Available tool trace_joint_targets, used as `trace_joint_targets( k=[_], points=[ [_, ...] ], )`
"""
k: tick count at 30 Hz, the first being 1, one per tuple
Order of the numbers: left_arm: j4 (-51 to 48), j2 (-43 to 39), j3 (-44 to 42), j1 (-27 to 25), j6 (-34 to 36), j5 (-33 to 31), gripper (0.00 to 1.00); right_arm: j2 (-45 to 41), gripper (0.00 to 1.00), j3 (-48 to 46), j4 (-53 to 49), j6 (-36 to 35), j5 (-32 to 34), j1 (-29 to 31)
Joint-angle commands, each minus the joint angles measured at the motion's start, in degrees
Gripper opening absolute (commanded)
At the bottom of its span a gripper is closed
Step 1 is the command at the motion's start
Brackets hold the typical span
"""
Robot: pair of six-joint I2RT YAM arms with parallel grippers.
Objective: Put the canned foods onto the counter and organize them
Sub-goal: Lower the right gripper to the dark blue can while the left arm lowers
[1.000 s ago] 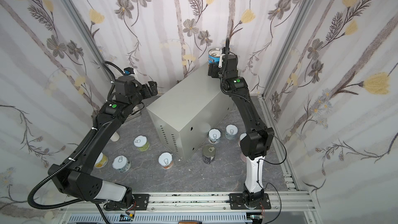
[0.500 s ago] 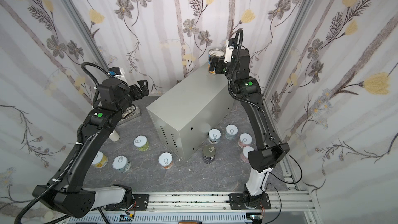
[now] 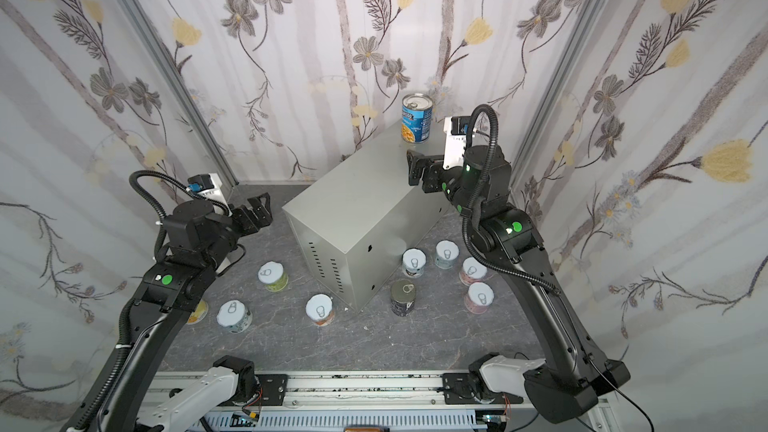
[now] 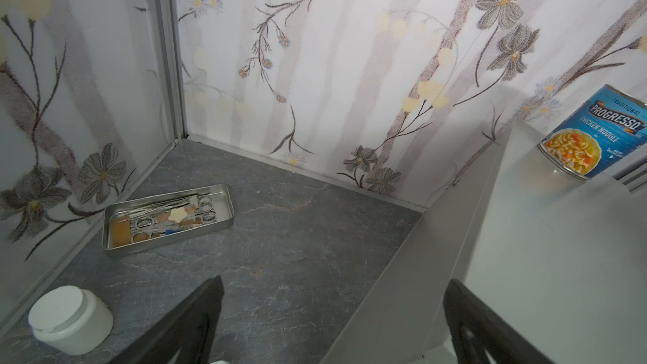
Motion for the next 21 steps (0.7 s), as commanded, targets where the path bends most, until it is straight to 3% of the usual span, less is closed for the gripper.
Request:
trace_joint_targets(
  k=[1, 14, 21],
  points=[
    [-0.9, -3.1, -3.2, 0.1, -1.6, -1.1, 1.0, -4.3, 1.0, -6.3, -0.2, 1.7, 3.1, 1.7],
    [-3.7, -11.2, -17.5, 0.1, -4.5, -0.8, 1.0, -21.4, 1.0, -34.4, -1.3, 7.7, 3.6, 9.3],
    [-3.0, -15.4, -24.7, 0.1, -8.3, -3.2, 1.0, -24.3, 1.0, -47.1, 2.6, 12.0, 3.9, 13.8]
  ],
)
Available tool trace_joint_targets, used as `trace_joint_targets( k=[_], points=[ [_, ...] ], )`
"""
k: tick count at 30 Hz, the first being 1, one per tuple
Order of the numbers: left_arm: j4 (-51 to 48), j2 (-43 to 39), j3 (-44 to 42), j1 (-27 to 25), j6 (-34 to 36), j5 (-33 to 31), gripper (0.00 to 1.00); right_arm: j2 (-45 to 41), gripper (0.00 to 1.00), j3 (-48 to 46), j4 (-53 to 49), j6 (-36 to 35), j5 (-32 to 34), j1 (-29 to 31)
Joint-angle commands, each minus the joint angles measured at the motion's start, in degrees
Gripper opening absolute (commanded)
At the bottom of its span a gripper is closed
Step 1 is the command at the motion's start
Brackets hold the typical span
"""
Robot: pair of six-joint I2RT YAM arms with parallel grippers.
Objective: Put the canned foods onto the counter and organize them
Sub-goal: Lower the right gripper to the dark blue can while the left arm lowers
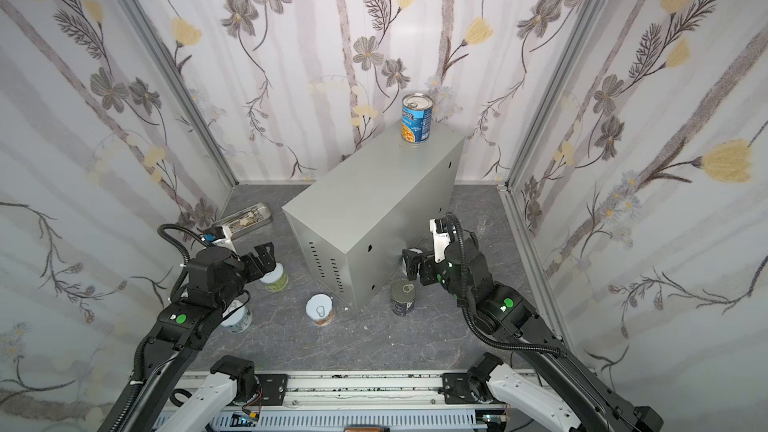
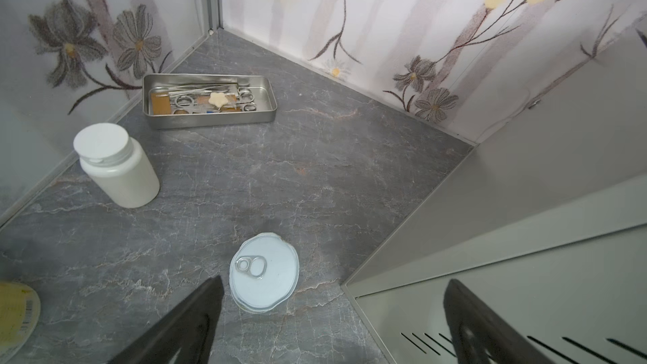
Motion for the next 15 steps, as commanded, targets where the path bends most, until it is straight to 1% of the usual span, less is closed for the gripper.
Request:
trace_joint_targets(
  k=[1, 5, 15],
  points=[
    [1.3, -1.1, -2.1, 0.0, -2.5, -1.6, 1.0, -0.4, 1.0, -4.7, 4.8, 3.1, 0.4, 1.5],
    [1.5, 1.0, -1.9, -0.3, -2.9, -2.2, 1.0, 0.5, 1.0, -11.0, 8.8, 3.9, -0.9, 2.3],
    [6.0, 5.0, -6.8, -3.4, -7.1, -2.8, 1.0, 4.6, 1.0, -17.3, 16.3, 6.2, -3.7, 3.5]
  ],
)
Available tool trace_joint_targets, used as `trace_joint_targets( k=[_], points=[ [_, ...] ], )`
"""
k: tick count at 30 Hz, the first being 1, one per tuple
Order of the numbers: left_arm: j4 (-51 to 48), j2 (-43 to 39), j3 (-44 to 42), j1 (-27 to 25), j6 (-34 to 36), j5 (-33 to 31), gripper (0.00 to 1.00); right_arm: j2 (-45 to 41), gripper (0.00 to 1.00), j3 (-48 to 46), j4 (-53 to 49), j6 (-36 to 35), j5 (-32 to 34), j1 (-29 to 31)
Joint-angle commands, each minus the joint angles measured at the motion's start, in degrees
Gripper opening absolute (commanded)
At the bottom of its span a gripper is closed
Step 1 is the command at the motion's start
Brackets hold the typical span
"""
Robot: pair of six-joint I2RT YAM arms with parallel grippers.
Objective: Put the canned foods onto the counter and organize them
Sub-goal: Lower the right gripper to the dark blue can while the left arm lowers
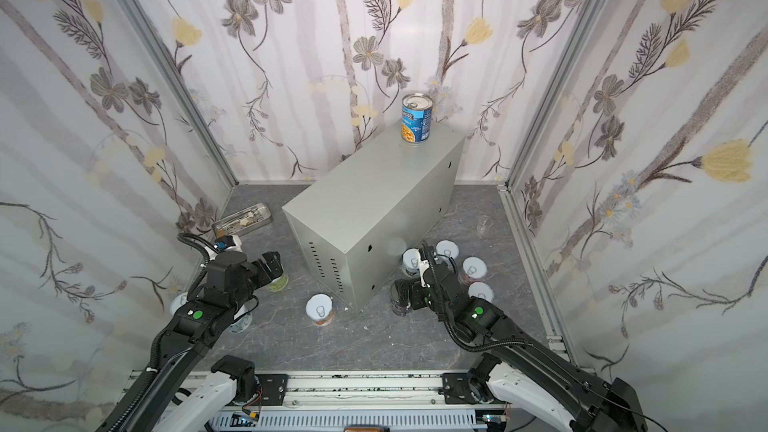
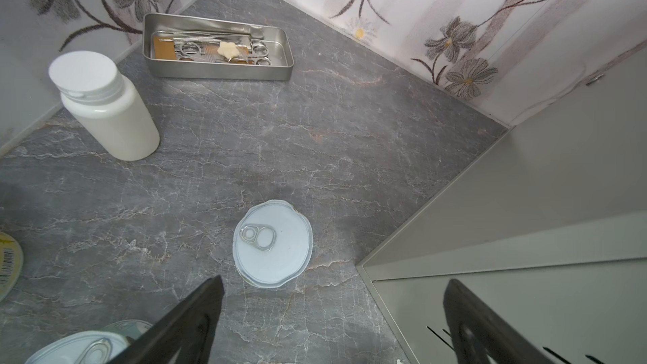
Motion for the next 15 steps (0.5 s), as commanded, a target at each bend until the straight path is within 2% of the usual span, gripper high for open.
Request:
trace_joint_targets(
  k=[1, 15],
  points=[
    [3.7, 1.7, -1.4, -1.2, -2.6, -1.2, 1.0, 1.9, 1.0, -0.5, 6.1, 1.4, -1.5, 0.9],
    [7.3, 3.6, -4.6, -3.2, -3.6, -3.2, 1.0, 8.7, 1.0, -2.3, 8.8, 2.2, 0.6, 5.2]
  ],
)
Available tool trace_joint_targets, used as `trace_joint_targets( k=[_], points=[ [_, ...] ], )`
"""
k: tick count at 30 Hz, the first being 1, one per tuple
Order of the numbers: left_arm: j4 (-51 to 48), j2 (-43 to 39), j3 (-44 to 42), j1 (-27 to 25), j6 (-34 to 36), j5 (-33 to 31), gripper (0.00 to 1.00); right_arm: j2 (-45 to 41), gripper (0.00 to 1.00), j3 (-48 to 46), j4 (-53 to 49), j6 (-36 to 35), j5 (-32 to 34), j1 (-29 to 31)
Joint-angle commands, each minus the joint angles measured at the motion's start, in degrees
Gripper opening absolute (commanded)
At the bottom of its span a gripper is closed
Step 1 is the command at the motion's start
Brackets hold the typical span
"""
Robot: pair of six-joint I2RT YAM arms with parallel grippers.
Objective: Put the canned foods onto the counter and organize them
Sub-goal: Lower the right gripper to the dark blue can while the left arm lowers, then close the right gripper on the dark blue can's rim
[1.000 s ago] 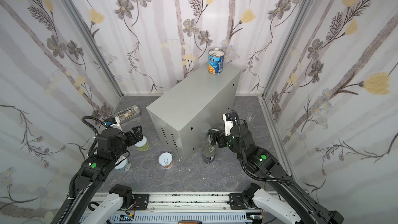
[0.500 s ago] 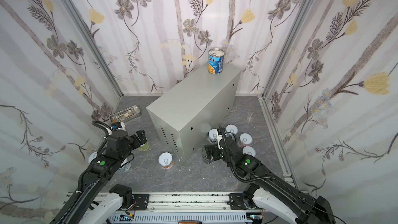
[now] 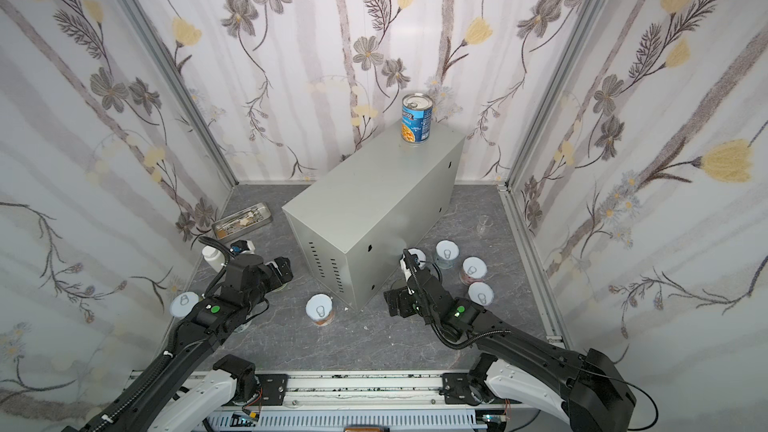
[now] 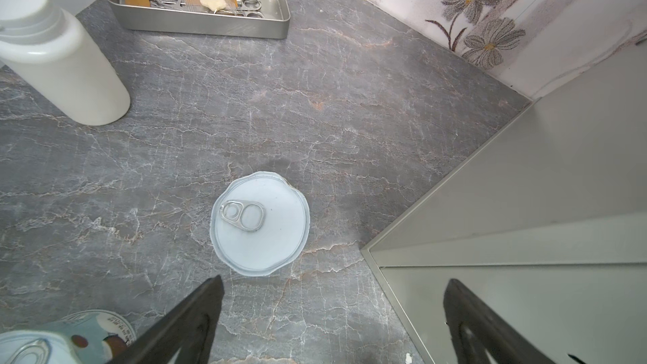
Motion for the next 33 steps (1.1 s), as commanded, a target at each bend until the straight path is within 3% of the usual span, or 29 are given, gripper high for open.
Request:
trace_joint_targets(
  k=[1, 9, 16, 24, 33],
  points=[
    [2.8, 0.0, -0.5, -0.1, -0.9, -1.5, 1.0, 1.3, 1.0, -0.2, 3.8, 0.8, 1.5, 0.9],
    [4.4, 0.9, -1.0, -0.2, -1.2, -1.3, 1.0, 5.6, 1.0, -1.7, 6.5, 1.8, 5.1, 3.0],
    [5.3, 1.1, -1.5, -0.2, -1.1, -1.4, 1.0, 6.7, 1.0, -7.4, 16.1, 2.9, 8.1, 3.3],
    [5.6, 1.0, -1.8, -0.2, -1.2, -1.5, 1.0, 13.8, 1.0, -10.7, 26.7, 3.6, 9.0, 4.2],
    [5.7, 0.8, -2.1, -0.2, -1.4, -1.8, 1.0, 17.4, 0.96, -8.9, 27.9, 2.3, 10.2, 4.5]
  ],
)
